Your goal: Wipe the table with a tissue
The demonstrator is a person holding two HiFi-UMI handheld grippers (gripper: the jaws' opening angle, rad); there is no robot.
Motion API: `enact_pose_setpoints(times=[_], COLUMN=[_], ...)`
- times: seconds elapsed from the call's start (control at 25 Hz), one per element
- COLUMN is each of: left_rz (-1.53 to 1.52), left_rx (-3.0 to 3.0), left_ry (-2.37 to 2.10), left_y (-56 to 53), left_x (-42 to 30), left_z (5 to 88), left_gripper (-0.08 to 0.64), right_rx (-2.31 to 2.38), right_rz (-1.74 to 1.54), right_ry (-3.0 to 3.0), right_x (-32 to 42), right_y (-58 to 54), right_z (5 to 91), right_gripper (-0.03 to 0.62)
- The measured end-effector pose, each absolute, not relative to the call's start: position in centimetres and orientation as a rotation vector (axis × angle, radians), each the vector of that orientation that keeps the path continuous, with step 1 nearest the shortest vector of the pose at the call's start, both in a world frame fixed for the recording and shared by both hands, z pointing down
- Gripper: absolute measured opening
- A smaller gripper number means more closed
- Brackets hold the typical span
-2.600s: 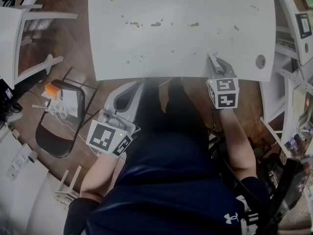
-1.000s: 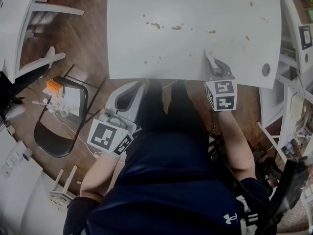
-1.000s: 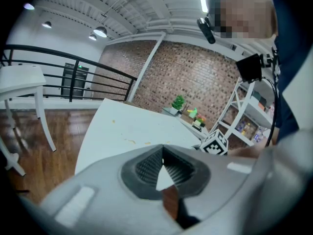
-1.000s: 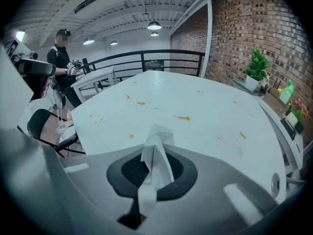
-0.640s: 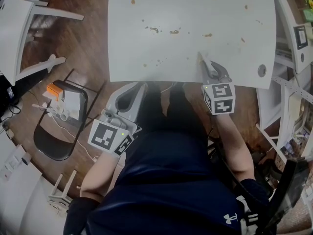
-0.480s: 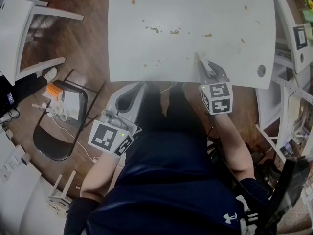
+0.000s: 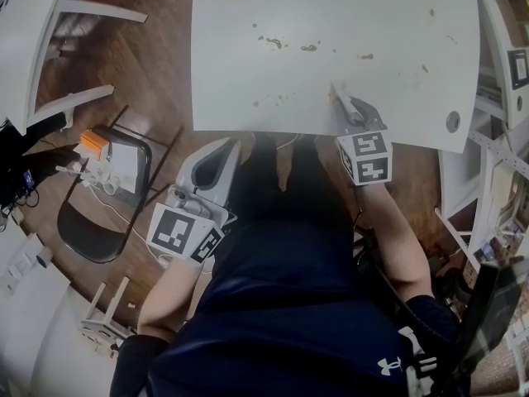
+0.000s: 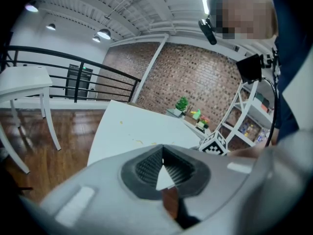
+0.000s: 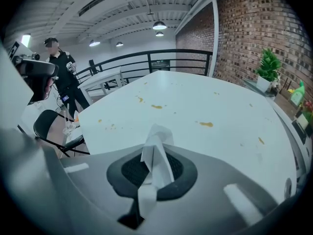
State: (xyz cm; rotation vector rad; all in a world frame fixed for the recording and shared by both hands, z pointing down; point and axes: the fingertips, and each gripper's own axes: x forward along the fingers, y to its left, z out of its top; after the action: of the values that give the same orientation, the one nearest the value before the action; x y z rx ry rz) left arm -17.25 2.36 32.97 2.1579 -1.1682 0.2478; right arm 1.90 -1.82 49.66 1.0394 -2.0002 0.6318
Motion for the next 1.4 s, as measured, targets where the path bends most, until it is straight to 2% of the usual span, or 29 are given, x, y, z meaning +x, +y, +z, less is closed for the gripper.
enact_pose_setpoints(times=[1.4], left_rz=[0.204], left_rx=[2.108], left_ry=[-1.216], left_y=[2.0], left_x=[-21.5], left_z=[33.6], left_gripper=[0.003], right_rx=[0.901], right_rz=[0.663], right_ry=[-2.012], right_x=[-4.2], right_y=[-1.4], right_z=[51.1], right_gripper=[0.014])
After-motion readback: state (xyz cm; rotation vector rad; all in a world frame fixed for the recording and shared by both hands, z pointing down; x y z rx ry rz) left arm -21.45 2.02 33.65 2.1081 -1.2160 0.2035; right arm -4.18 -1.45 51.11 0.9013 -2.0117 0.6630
